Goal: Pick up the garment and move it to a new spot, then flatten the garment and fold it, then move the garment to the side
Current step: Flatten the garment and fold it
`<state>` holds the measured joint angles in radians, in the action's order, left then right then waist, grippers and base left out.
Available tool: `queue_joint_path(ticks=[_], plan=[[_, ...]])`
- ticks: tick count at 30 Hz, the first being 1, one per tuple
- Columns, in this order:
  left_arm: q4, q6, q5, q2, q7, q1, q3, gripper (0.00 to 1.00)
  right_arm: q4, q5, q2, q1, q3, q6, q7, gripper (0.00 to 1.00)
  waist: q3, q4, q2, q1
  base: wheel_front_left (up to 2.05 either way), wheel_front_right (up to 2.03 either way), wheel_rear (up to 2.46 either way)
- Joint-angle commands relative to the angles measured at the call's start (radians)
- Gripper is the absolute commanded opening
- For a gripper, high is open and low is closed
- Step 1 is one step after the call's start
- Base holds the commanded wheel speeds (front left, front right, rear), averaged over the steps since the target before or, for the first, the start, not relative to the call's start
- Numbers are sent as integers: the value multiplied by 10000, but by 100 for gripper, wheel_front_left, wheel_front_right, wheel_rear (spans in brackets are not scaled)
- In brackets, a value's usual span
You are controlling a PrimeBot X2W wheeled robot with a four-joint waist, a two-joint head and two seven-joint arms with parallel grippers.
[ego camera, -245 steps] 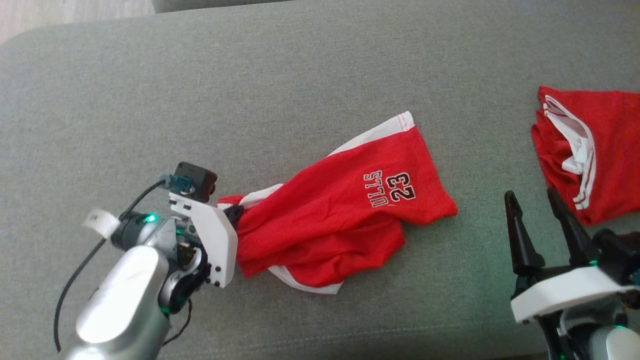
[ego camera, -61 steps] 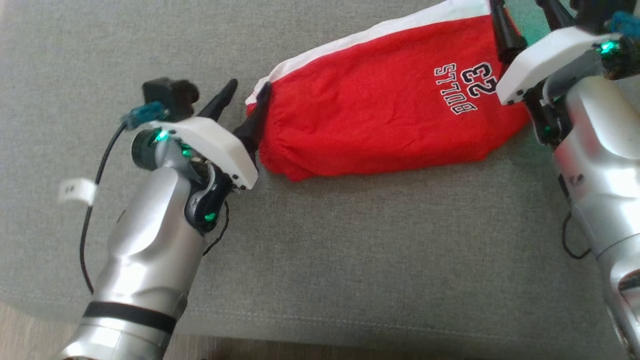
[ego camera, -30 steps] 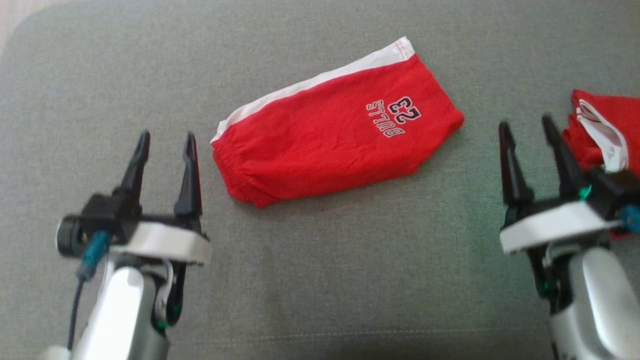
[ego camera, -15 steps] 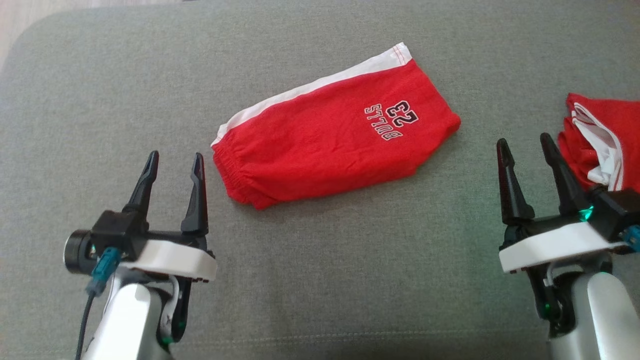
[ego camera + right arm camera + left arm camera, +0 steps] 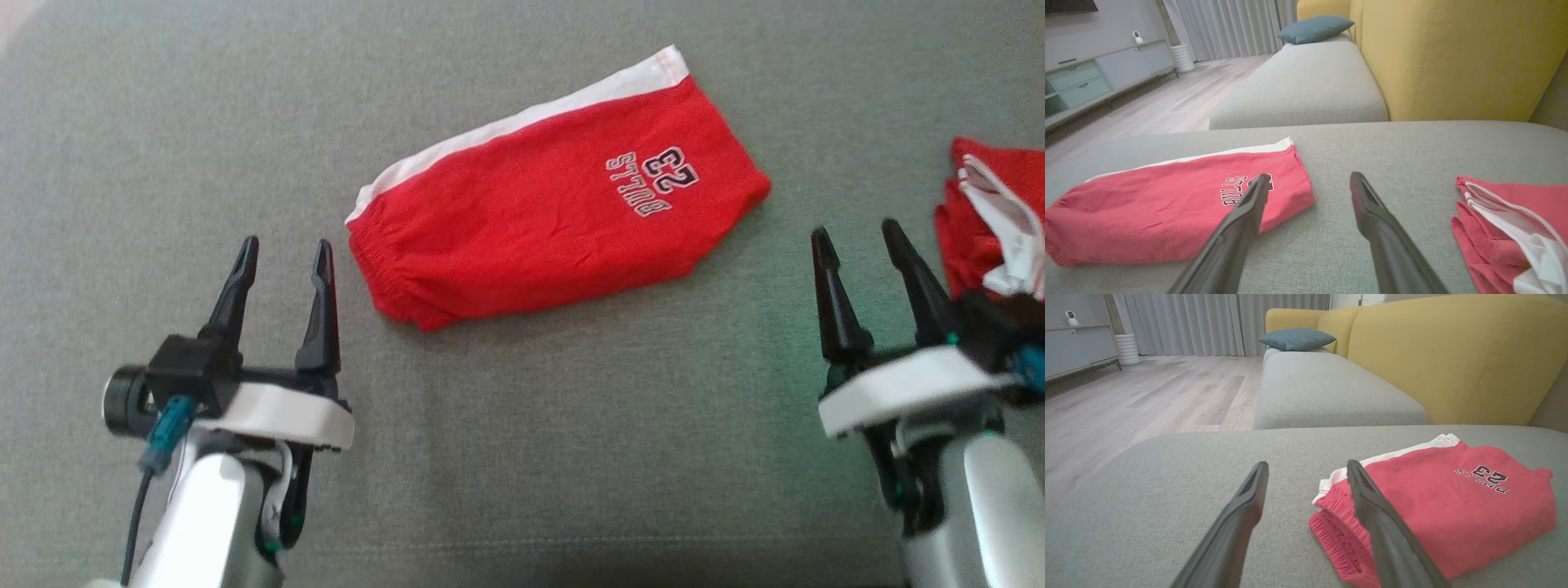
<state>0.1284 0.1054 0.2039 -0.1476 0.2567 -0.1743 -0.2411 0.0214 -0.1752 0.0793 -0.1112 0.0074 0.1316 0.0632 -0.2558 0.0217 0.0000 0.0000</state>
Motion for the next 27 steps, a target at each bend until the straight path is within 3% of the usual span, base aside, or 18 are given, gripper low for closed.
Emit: queue_joint_path(ticks=[1, 10, 19, 20, 21, 22, 27], plan=[[-388, -27, -69, -178, 51, -557, 353, 100, 182, -22, 250, -732, 297, -9, 127, 100, -228, 110, 0, 0, 0, 0, 0], [-376, -235, -127, 116, 51, -1235, 235, 100, -2619, -423, 1038, -3429, 856, -9, 1913, 100, -1078, 729, 0, 0, 0, 0, 0], [-285, -363, -228, 282, 51, -1440, 304, 100, -4542, -700, 910, -4408, 1024, -9, 3149, 100, -1279, 956, 0, 0, 0, 0, 0], [-277, -371, -248, 289, 51, -1443, 326, 100, -4658, -789, 863, -4422, 1059, -9, 3192, 64, -1269, 944, 0, 0, 0, 0, 0], [-268, -380, -267, 292, 51, -1440, 352, 100, -4751, -890, 815, -4414, 1093, -9, 3215, 15, -1251, 923, 0, 0, 0, 0, 0], [-258, -387, -284, 295, 51, -1432, 377, 100, -4815, -960, 785, -4387, 1107, -9, 3186, 0, -1219, 895, 0, 0, 0, 0, 0], [-184, -443, -355, 318, 51, -1326, 446, 100, -4663, -1267, 593, -3832, 1000, -9, 2525, 0, -940, 747, 0, 0, 0, 0, 0]])
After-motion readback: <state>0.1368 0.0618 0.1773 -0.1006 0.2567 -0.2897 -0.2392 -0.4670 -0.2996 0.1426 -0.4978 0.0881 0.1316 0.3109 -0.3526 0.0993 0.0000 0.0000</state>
